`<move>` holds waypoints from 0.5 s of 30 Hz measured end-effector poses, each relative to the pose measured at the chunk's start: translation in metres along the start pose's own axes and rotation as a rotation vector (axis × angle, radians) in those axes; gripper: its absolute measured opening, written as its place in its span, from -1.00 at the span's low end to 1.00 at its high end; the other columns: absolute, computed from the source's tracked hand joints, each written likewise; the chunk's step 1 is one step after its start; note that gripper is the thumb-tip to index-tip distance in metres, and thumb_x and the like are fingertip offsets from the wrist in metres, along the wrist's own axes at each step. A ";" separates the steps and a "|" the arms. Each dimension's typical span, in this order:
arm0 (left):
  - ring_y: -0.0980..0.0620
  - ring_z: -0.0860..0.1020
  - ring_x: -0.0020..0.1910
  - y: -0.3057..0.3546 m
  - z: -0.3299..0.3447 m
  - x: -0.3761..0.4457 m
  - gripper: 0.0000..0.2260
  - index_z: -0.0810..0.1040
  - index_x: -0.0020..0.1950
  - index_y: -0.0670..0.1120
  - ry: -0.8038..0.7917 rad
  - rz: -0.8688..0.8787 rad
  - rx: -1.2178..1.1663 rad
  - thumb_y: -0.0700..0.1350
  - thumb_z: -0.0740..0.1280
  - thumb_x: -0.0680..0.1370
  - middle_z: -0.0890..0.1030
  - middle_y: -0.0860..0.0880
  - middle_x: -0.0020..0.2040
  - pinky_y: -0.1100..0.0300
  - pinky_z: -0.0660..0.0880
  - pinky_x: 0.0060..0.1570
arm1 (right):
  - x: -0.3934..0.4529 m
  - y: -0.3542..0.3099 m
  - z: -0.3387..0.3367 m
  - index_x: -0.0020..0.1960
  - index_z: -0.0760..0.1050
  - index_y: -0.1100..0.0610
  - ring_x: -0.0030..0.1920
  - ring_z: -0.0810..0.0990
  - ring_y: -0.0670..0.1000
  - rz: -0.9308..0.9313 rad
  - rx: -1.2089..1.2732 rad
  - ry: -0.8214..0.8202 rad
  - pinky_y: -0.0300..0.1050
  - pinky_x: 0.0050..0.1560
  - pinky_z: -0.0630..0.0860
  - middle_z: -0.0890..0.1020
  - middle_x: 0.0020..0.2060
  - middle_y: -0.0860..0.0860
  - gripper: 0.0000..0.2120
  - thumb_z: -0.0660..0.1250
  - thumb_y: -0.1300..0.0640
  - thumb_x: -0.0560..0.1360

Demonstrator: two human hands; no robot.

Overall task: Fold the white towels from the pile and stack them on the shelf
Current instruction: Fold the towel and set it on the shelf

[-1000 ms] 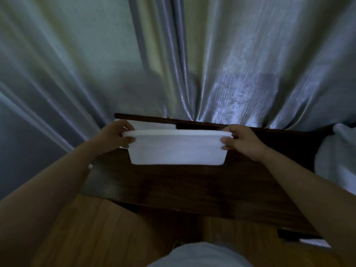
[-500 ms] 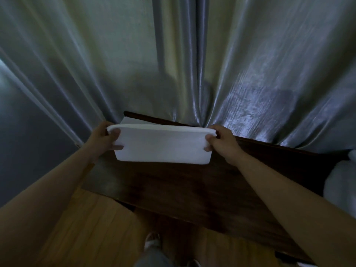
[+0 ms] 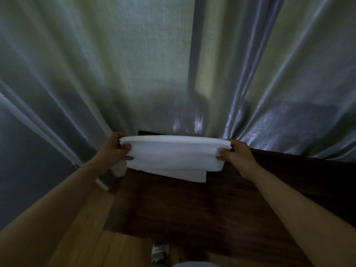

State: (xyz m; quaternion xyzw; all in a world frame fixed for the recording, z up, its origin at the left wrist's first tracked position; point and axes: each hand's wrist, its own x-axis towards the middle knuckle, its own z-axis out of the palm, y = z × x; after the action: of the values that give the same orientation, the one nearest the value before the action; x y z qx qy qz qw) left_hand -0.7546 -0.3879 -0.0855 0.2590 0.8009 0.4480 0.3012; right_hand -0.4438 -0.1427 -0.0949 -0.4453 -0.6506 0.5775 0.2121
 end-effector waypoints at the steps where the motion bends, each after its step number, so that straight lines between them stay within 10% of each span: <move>1: -0.19 0.56 0.15 0.000 -0.008 0.005 -0.69 0.38 0.33 -0.24 -0.037 -0.002 -0.017 -0.25 0.34 0.62 0.47 -0.25 0.23 0.03 0.68 -0.07 | 0.002 0.001 0.005 0.15 0.60 0.23 0.08 0.68 0.17 -0.005 -0.003 0.008 0.12 0.09 0.67 0.69 -0.02 0.12 -0.81 0.41 0.34 0.55; 15: -0.05 0.55 0.10 -0.026 -0.038 0.042 -0.80 0.40 0.28 -0.06 -0.098 0.213 0.138 -0.02 0.16 0.71 0.54 -0.11 0.11 -0.03 0.56 0.06 | -0.014 -0.004 0.049 0.23 0.52 -0.06 0.07 0.58 -0.23 -0.072 -0.150 0.092 -0.23 0.01 0.50 0.63 0.06 -0.19 -0.84 0.29 0.06 0.65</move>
State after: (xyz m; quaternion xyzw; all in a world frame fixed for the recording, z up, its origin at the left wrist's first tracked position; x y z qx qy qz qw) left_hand -0.8139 -0.3926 -0.1027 0.3841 0.7821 0.4081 0.2725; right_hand -0.4765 -0.1811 -0.0994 -0.4623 -0.6970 0.4982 0.2284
